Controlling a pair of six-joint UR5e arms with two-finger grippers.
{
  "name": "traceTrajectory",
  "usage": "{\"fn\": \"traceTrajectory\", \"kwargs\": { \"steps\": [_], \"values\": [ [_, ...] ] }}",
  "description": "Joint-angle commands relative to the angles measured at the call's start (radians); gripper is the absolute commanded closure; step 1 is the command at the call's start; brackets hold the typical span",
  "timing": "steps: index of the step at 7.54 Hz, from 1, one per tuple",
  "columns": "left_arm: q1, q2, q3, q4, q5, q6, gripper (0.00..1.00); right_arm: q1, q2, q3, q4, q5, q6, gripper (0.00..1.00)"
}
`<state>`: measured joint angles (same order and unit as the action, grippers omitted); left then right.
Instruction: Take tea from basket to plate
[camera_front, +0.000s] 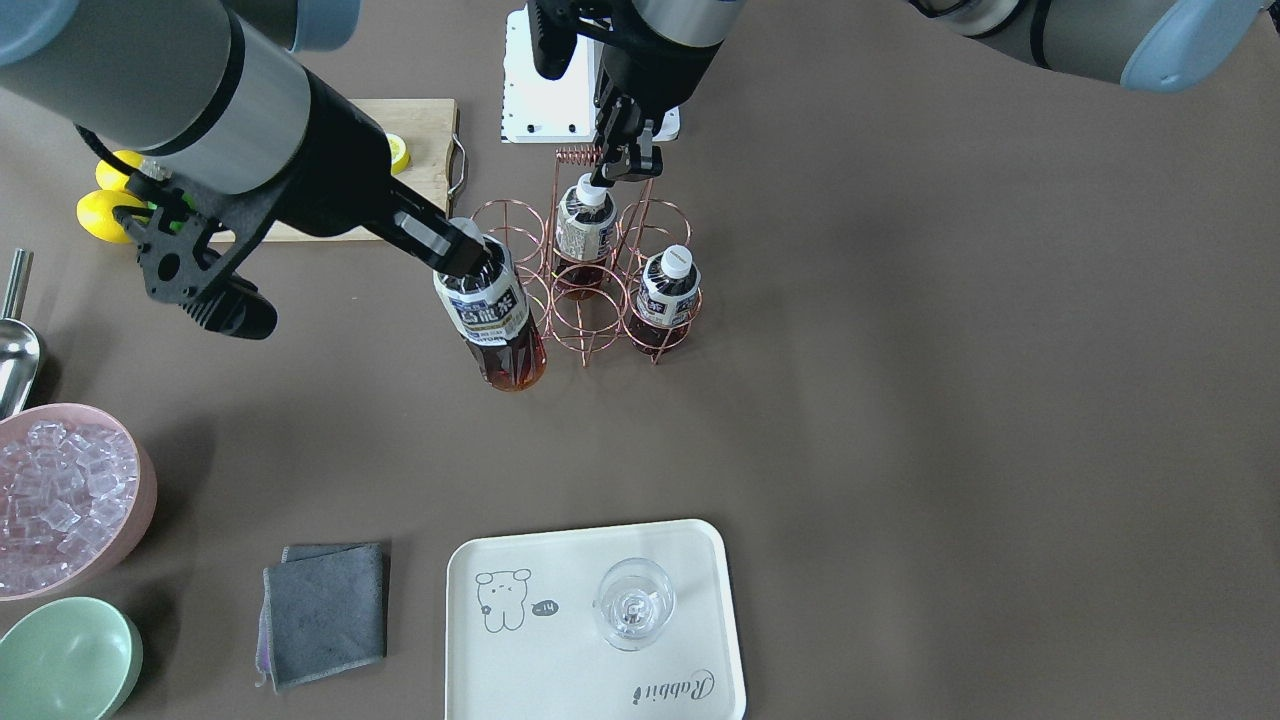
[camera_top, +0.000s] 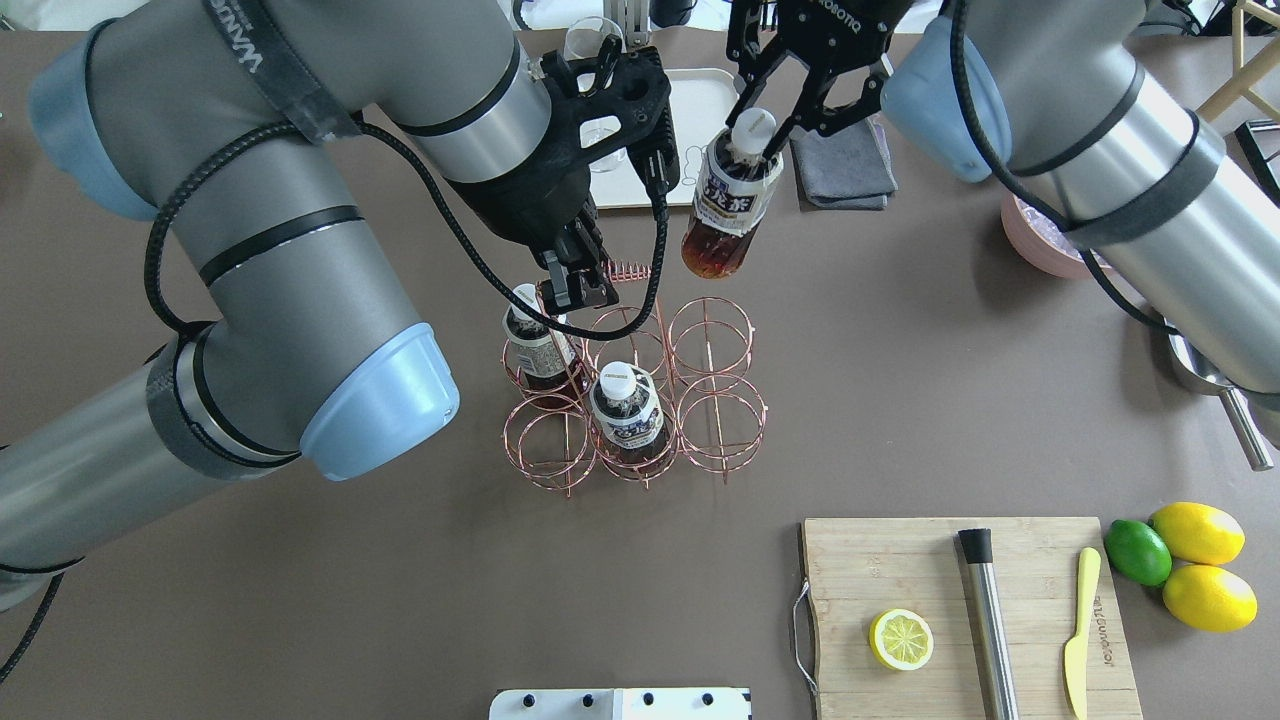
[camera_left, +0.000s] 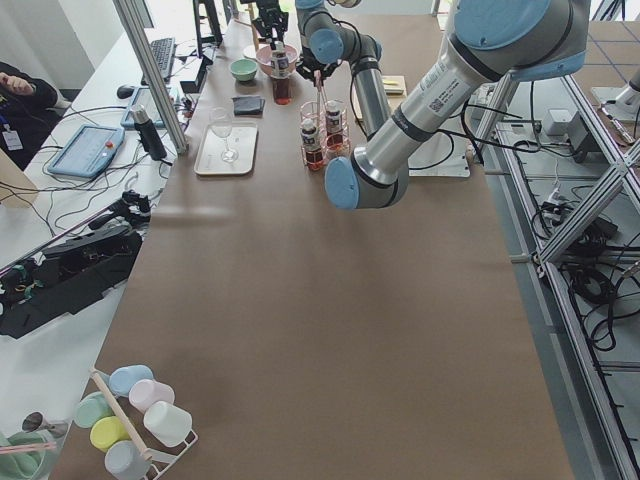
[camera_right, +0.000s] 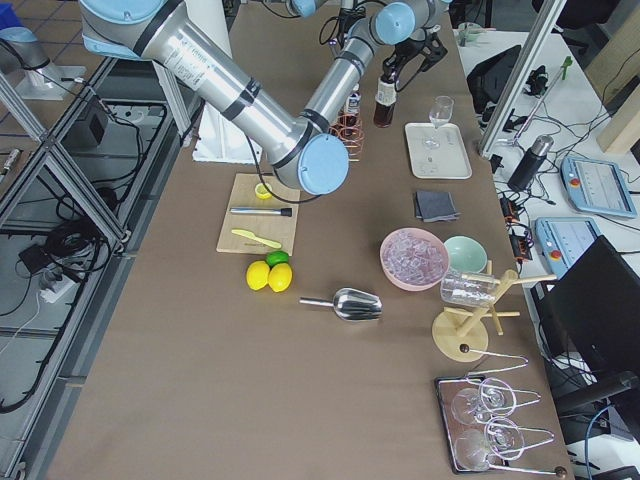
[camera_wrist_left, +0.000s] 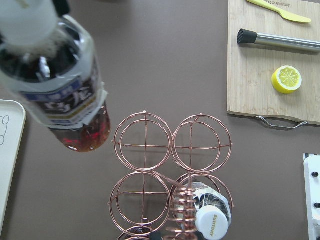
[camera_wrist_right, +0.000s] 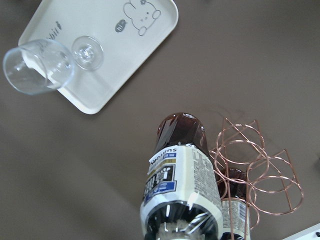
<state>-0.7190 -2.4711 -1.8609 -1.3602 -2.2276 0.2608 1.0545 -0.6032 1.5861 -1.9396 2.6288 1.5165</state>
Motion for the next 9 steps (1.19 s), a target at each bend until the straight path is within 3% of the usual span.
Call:
{"fn": "traceTrajectory", "kwargs": {
  "steps": [1, 2, 6, 8, 9],
  "values": [
    [0.0, -0.002, -0.003, 0.0, -0.001, 0.0, 1.0, 0.061, 0.174, -0.358, 0.008, -0.001, -0.231, 1.0],
    [-0.004, -0.003, -0.009, 0.001, 0.0, -0.002, 1.0, 0.073, 0.18, -0.452, 0.016, -0.003, -0.337, 1.0],
    [-0.073, 0.036, -0.121, 0.012, -0.006, -0.041, 1.0, 0.065, 0.239, -0.817, 0.417, -0.039, -0.363, 1.0],
    [-0.158, 0.057, -0.15, 0.045, -0.014, -0.038, 1.0, 0.032, 0.241, -0.853, 0.528, -0.128, -0.39, 1.0],
    [-0.199, 0.07, -0.174, 0.079, -0.015, -0.032, 1.0, 0.006, 0.243, -0.86, 0.537, -0.2, -0.489, 1.0]
  ]
}}
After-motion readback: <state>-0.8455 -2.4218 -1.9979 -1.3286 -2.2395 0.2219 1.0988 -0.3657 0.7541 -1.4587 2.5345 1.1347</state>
